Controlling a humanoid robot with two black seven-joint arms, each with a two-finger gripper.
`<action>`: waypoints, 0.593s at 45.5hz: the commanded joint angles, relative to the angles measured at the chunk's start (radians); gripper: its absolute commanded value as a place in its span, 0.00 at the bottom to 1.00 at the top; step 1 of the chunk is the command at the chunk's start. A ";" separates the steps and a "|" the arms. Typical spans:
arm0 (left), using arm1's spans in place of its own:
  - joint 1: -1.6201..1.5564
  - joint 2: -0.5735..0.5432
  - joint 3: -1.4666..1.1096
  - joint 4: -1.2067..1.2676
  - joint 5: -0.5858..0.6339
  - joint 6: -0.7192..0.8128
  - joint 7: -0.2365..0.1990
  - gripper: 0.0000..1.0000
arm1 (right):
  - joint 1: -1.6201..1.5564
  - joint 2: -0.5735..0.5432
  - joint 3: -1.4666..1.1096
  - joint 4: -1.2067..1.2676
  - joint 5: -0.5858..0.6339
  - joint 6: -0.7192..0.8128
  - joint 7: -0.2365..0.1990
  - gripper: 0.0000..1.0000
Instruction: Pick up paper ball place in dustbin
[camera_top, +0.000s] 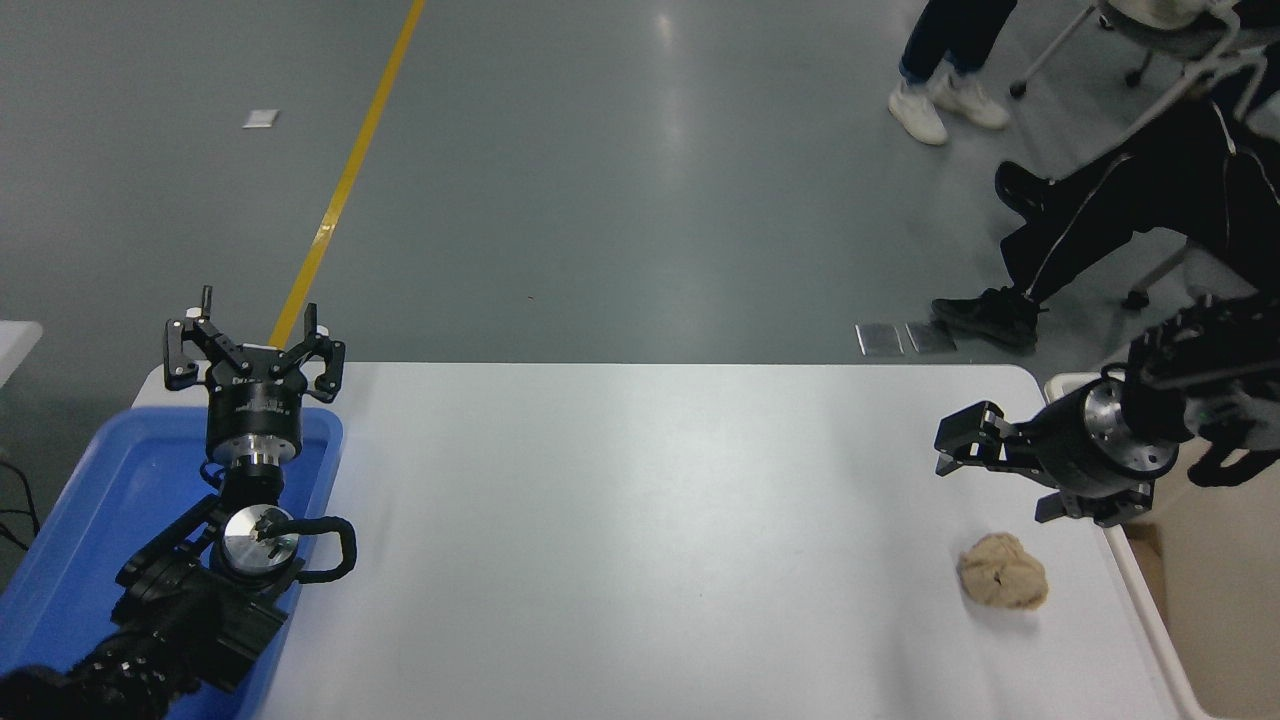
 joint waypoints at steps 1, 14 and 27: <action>0.000 0.000 0.000 0.000 0.000 0.000 0.000 0.99 | -0.286 0.033 0.043 -0.161 0.004 -0.141 -0.002 1.00; 0.000 0.000 0.000 0.000 0.000 0.000 0.000 0.99 | -0.392 0.048 0.091 -0.273 0.018 -0.175 -0.009 1.00; 0.000 0.000 0.000 0.000 0.000 0.000 0.000 0.99 | -0.464 0.086 0.120 -0.395 0.102 -0.230 -0.010 0.98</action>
